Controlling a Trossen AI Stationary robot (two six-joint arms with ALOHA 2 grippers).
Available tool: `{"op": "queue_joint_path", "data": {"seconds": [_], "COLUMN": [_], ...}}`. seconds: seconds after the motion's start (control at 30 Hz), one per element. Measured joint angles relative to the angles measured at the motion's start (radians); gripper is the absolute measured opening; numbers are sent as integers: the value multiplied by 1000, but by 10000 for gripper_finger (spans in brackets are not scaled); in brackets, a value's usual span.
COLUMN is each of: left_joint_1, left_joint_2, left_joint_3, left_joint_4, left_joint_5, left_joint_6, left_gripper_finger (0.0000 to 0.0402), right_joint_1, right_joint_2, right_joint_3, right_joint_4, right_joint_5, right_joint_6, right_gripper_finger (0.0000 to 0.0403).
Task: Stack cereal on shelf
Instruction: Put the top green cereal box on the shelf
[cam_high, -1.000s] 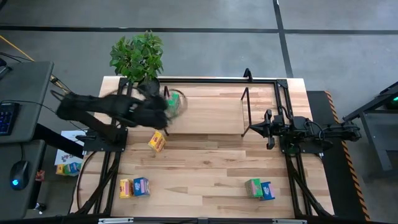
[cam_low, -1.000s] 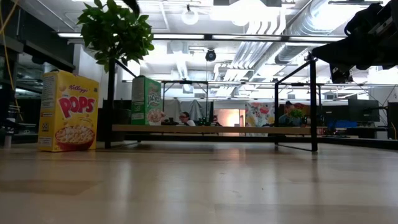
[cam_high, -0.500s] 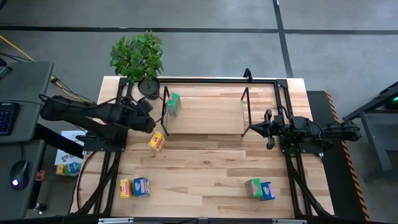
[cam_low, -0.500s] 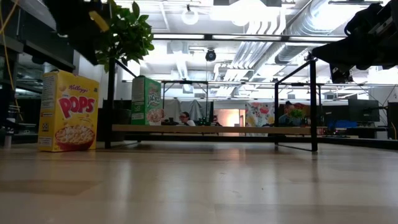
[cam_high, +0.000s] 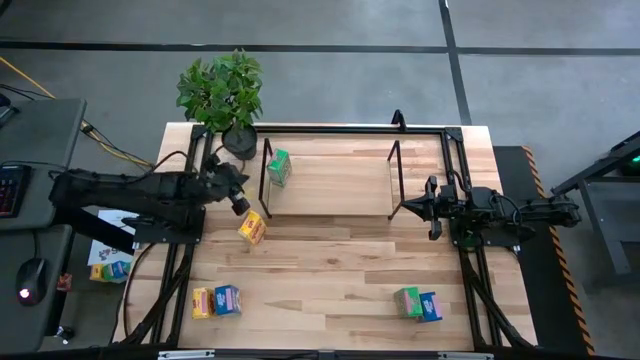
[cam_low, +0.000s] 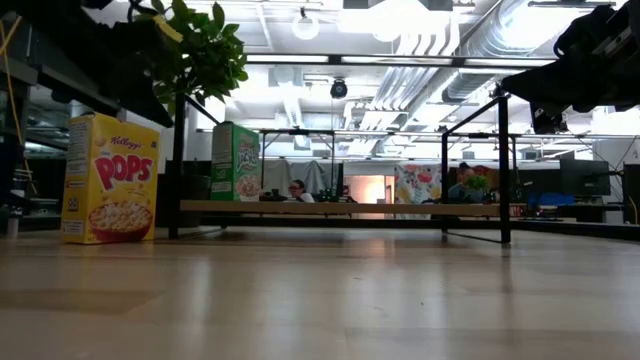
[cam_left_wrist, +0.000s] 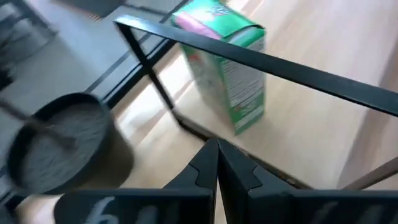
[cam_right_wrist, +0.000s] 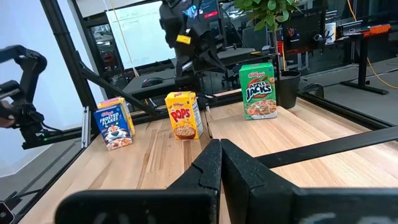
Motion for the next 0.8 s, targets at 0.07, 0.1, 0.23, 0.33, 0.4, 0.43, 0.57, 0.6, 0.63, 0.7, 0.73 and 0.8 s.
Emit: {"op": "queue_joint_path", "data": {"seconds": [0.07,0.1,0.23,0.33,0.4,0.43,0.57,0.6,0.63,0.7,0.73,0.8], "left_joint_1": [41,62,144,198,226,238,269,275,283,302,313,335], "left_joint_2": [-36,-49,-67,-60,-58,-55,-45,-45,-45,-45,-45,-44], "left_joint_3": [-56,-83,-161,-194,-208,-212,-247,-263,-278,-309,-326,-358], "left_joint_4": [89,128,281,350,358,371,471,520,568,633,658,714], "left_joint_5": [71,106,146,140,131,127,200,230,263,301,315,345], "left_joint_6": [43,59,107,111,111,107,119,133,151,169,177,189], "left_gripper_finger": [0,0,0,0,0,0,0,0,0,0,0,0], "right_joint_1": [0,0,0,0,0,0,0,0,0,0,0,0], "right_joint_2": [0,0,0,0,0,0,0,0,0,0,0,0], "right_joint_3": [0,0,0,0,0,0,0,0,0,0,0,0], "right_joint_4": [0,0,0,0,0,0,0,0,0,0,0,0], "right_joint_5": [0,0,0,0,0,0,0,0,0,0,0,0], "right_joint_6": [0,0,0,0,0,0,0,0,0,0,0,0], "right_gripper_finger": [0,0,0,0,0,0,0,0,0,0,0,0]}}
